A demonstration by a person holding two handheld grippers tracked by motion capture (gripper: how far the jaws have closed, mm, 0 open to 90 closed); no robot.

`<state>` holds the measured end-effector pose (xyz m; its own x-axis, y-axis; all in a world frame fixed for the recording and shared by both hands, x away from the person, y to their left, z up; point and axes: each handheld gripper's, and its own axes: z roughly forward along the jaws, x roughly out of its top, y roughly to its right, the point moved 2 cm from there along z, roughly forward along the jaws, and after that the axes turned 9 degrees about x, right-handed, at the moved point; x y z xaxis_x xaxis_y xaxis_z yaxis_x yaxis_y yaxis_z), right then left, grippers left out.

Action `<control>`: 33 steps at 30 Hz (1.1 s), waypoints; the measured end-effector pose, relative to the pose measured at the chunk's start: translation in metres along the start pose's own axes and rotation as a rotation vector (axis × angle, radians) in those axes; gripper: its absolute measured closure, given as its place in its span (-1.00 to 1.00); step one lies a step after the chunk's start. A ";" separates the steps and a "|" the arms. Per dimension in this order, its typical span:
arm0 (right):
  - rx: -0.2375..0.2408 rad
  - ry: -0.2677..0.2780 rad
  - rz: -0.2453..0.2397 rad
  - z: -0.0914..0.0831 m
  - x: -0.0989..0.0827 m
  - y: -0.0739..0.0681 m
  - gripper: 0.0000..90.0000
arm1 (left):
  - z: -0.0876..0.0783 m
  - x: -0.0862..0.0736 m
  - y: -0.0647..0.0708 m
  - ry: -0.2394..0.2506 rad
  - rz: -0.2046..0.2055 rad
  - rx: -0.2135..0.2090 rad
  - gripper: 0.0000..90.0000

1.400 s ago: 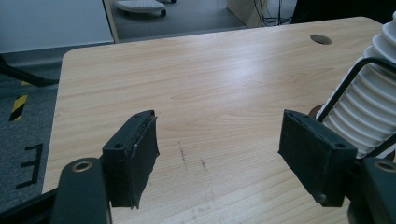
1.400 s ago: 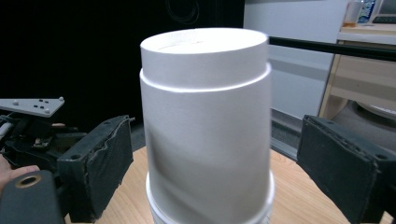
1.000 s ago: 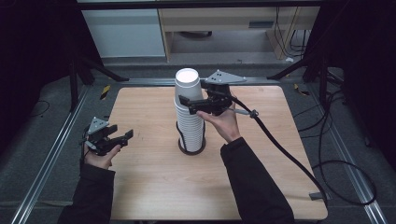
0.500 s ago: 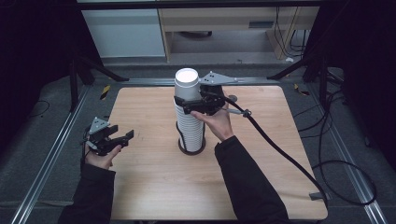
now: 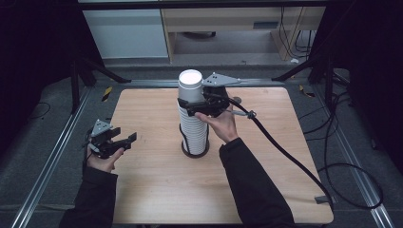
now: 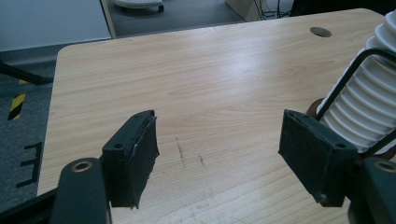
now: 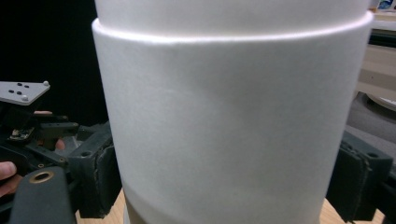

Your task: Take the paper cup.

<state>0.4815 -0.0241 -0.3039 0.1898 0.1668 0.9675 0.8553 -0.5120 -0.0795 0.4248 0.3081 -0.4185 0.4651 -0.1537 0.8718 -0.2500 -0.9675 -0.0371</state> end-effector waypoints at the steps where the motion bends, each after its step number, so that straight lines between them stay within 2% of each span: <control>1: 0.000 0.000 0.000 0.000 0.000 0.000 -0.69 | 0.000 0.000 0.000 0.000 0.000 0.000 -0.40; 14: 0.012 0.012 -0.030 0.000 0.001 0.001 -0.67 | 0.001 -0.001 0.000 -0.006 0.008 -0.004 -0.40; 16: 0.014 0.046 -0.038 -0.003 0.004 0.000 -0.64 | 0.001 -0.001 0.000 -0.010 0.006 -0.006 -0.40; 17: 0.014 0.046 -0.038 -0.003 0.004 0.000 -0.64 | 0.001 -0.001 0.000 -0.010 0.006 -0.006 -0.40; 19: 0.018 0.077 -0.036 -0.011 0.016 0.000 -0.62 | 0.001 -0.001 0.000 -0.010 0.006 -0.005 -0.40; 26: 0.020 0.056 -0.049 -0.014 0.027 -0.003 -0.61 | 0.001 0.000 0.002 -0.010 0.010 -0.008 -0.40; 30: 0.005 0.036 -0.086 -0.013 0.043 -0.008 -0.61 | 0.001 0.000 0.001 -0.009 0.005 -0.010 -0.40; 31: 0.006 0.042 -0.098 -0.015 0.052 -0.011 -0.61 | 0.000 0.000 0.000 -0.007 0.005 -0.009 -0.40; 33: 0.008 0.048 -0.100 -0.016 0.057 -0.012 -0.61 | 0.000 0.000 0.000 -0.005 0.003 -0.009 -0.40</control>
<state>0.4745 -0.0218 -0.2440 0.0804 0.1758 0.9811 0.8728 -0.4878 0.0159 0.4249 0.3084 -0.4182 0.4687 -0.1579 0.8691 -0.2595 -0.9651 -0.0354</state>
